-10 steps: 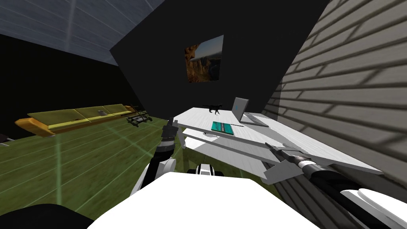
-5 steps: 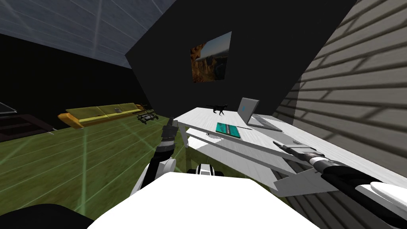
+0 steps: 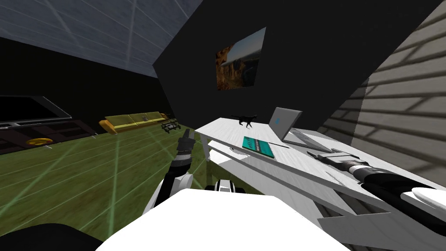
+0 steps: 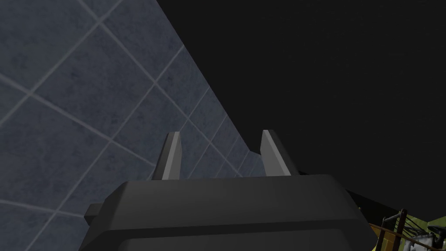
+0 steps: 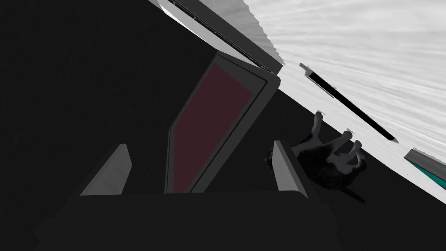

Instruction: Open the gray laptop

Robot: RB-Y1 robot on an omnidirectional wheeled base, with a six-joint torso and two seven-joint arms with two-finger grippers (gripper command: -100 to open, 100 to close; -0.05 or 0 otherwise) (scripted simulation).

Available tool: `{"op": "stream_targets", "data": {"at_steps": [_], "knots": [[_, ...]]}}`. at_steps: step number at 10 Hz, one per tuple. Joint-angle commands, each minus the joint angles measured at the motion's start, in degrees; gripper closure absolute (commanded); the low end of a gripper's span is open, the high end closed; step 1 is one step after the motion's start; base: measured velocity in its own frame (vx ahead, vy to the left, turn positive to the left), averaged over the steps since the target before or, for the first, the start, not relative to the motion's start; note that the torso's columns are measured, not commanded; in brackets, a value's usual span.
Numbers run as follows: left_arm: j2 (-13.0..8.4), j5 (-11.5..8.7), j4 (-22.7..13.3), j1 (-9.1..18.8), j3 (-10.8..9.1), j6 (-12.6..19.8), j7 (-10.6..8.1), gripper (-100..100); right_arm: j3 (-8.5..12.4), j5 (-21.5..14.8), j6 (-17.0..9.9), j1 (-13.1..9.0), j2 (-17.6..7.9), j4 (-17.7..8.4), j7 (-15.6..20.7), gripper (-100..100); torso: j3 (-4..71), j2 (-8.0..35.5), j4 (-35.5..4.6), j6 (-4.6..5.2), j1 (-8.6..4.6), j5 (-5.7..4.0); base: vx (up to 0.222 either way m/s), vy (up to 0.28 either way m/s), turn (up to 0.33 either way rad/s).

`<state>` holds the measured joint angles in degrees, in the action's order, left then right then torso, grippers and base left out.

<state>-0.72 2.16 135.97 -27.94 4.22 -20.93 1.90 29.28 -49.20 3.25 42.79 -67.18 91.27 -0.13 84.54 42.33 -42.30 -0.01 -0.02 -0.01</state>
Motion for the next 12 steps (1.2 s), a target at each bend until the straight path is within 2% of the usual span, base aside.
{"op": "stream_targets", "data": {"at_steps": [1, 2, 4, 5, 9, 12], "knots": [[0.0, 0.0, 0.0, 0.0, 0.00, 0.0, 0.00, 0, 2.1, -1.8, -0.6, 0.8, -4.0, -3.0, -0.2, -100, 0.0, 0.0, 0.0, 0.01, 0.01, 0.00, 0.061, 0.017, 0.237], [0.0, 0.0, 0.0, 0.0, 0.00, 0.0, 0.00, 0, 2.1, -1.8, -0.6, 0.8, -4.2, -3.0, -0.2, -100, 0.1, -0.1, 0.0, -0.01, 0.02, 0.00, 0.044, 0.005, 0.067], [0.0, 0.0, 0.0, 0.0, 0.00, 0.0, 0.00, 0, 3.0, -3.0, -1.2, 1.0, -7.2, -5.3, -0.4, -100, 0.0, 0.0, 0.0, 0.03, 0.02, 0.00, 0.045, 0.010, 0.122], [0.0, 0.0, 0.0, 0.0, 0.00, 0.0, 0.00, 0, 3.0, -3.0, -1.2, 1.0, -7.2, -5.3, -0.4, -100, 0.0, 0.0, 0.0, -0.01, 0.04, 0.01, 0.038, 0.009, 0.097], [0.0, 0.0, 0.0, 0.0, 0.00, 0.0, 0.00, 0, 4.7, -5.2, -2.2, 1.5, -12.6, -8.8, -0.5, -100, 0.0, -0.1, 0.0, 0.02, 0.03, 0.01, 0.042, 0.007, 0.145], [0.0, 0.0, 0.0, 0.0, -0.01, 0.0, 0.00, 0, 5.1, -5.1, -2.3, 1.9, -12.8, -8.6, -0.7, -100, 0.0, 0.1, 0.0, 0.05, -0.01, -0.01, 0.023, 0.005, 0.031]]}}
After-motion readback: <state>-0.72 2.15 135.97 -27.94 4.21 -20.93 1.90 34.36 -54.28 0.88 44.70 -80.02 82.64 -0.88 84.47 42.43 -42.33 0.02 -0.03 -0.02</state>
